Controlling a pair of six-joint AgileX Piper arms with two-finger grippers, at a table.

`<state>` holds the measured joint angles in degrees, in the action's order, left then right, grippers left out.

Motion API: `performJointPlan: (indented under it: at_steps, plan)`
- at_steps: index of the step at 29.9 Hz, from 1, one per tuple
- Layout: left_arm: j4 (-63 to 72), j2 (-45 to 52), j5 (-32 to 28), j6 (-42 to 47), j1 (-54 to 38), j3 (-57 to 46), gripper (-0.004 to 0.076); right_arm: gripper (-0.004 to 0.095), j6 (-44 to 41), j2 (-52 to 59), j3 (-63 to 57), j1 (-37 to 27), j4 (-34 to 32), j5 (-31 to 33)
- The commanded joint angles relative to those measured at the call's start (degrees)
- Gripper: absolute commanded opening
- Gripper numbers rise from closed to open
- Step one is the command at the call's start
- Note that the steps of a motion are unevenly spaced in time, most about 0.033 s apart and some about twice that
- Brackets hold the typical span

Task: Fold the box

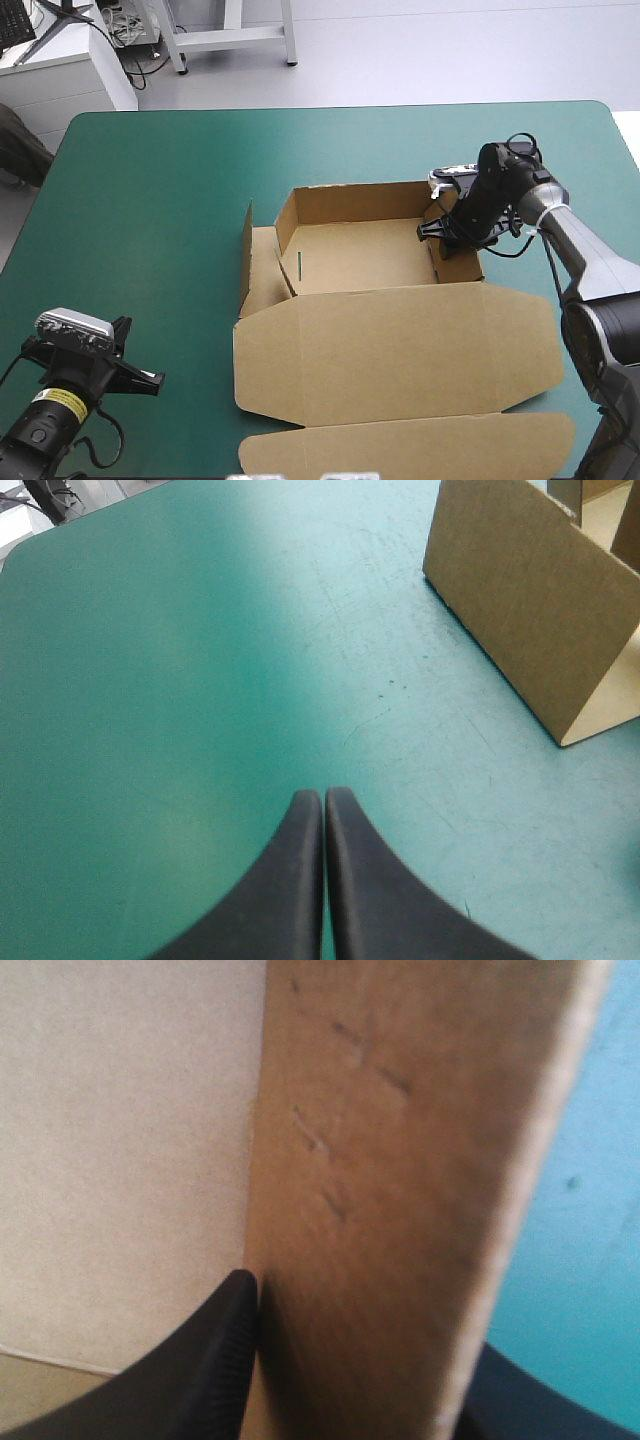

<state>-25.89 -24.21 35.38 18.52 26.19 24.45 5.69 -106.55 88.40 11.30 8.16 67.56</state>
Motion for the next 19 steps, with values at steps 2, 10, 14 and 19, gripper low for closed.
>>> performJointPlan:
  at_steps: [2,10,14,19]
  plan:
    - [-1.03,-0.36,-3.4,0.5,-0.03,1.39,-0.001,0.0214,0.14,2.44,1.21,-0.16,0.95,0.59]
    - [-1.03,-0.36,-3.21,0.4,-0.03,1.39,-0.001,-0.002,-2.06,2.44,1.53,-0.16,0.8,1.38]
    - [-1.03,-0.36,-3.42,0.4,-0.03,1.39,-0.001,-0.002,-2.96,2.78,5.17,-0.16,-0.62,4.28]
    - [-1.03,-0.36,-3.42,0.4,-0.03,1.39,-0.001,-0.002,-3.78,5.71,11.24,-0.16,-0.5,4.28]
